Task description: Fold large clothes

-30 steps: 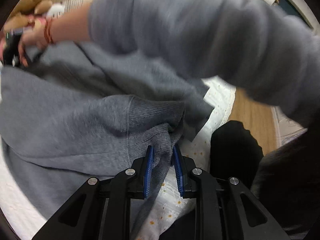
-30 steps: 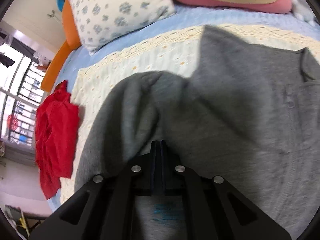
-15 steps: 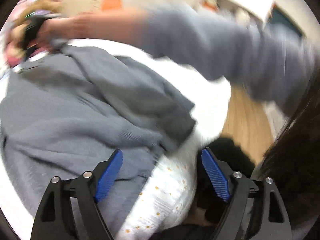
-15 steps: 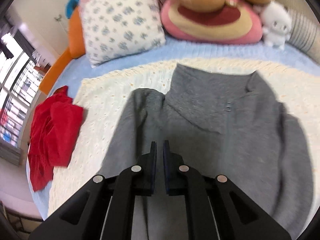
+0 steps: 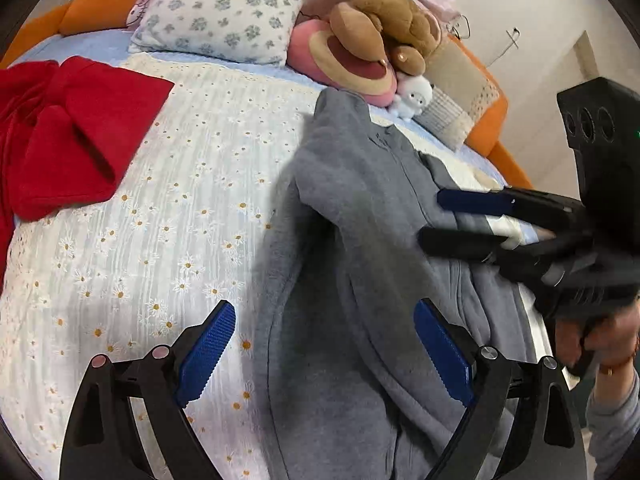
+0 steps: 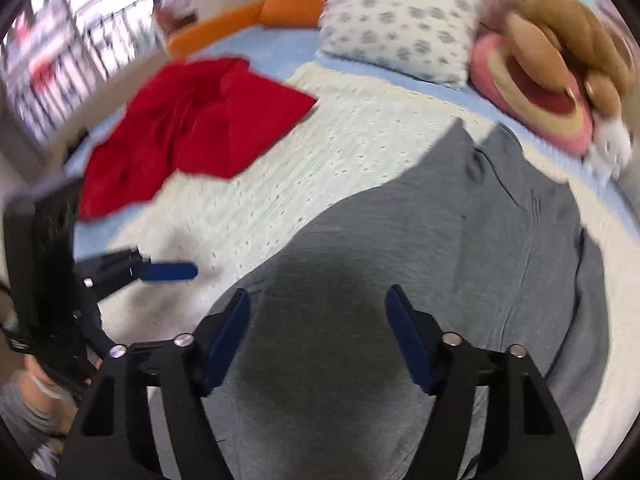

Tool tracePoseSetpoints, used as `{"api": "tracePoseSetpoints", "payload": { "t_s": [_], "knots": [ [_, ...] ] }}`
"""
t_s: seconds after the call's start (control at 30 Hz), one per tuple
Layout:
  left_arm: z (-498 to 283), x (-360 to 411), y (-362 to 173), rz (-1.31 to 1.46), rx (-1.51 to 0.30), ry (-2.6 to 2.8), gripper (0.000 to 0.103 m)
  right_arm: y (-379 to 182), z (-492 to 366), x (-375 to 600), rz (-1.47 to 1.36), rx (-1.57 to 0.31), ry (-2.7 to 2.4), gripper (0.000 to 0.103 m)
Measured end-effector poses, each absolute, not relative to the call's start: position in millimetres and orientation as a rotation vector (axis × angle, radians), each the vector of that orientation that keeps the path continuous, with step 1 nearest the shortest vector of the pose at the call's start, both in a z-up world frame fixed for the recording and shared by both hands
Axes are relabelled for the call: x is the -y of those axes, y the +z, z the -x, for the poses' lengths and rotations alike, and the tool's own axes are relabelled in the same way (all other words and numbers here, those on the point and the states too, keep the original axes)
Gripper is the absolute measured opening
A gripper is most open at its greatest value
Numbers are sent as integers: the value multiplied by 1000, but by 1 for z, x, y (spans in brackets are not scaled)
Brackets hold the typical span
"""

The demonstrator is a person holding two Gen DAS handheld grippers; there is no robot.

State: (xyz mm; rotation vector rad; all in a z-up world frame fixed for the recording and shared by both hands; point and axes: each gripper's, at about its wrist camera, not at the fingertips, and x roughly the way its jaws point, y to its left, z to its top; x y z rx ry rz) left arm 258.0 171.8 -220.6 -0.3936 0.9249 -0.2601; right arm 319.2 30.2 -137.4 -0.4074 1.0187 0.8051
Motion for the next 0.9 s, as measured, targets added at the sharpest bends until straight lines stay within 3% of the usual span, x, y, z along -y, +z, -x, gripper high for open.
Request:
{"api": "tracePoseSetpoints", "payload": {
  "t_s": [0.2,0.27,0.37,0.9],
  "knots": [
    [-229,-148,-224,236,-921,-275,92,-175,-313,-74,608,-1063,711,47],
    [-227,-149,-224,251,-912,-301,92,-189,-317,-77,640,-1101,700,25],
    [-229,-162,-219,346,-889,-352,92,-194,-325,-63,577,-1141,712,13],
    [-332,-131,-233,614,-899,-646,92,-144,-361,17,219,-1130,764,6]
  ]
}}
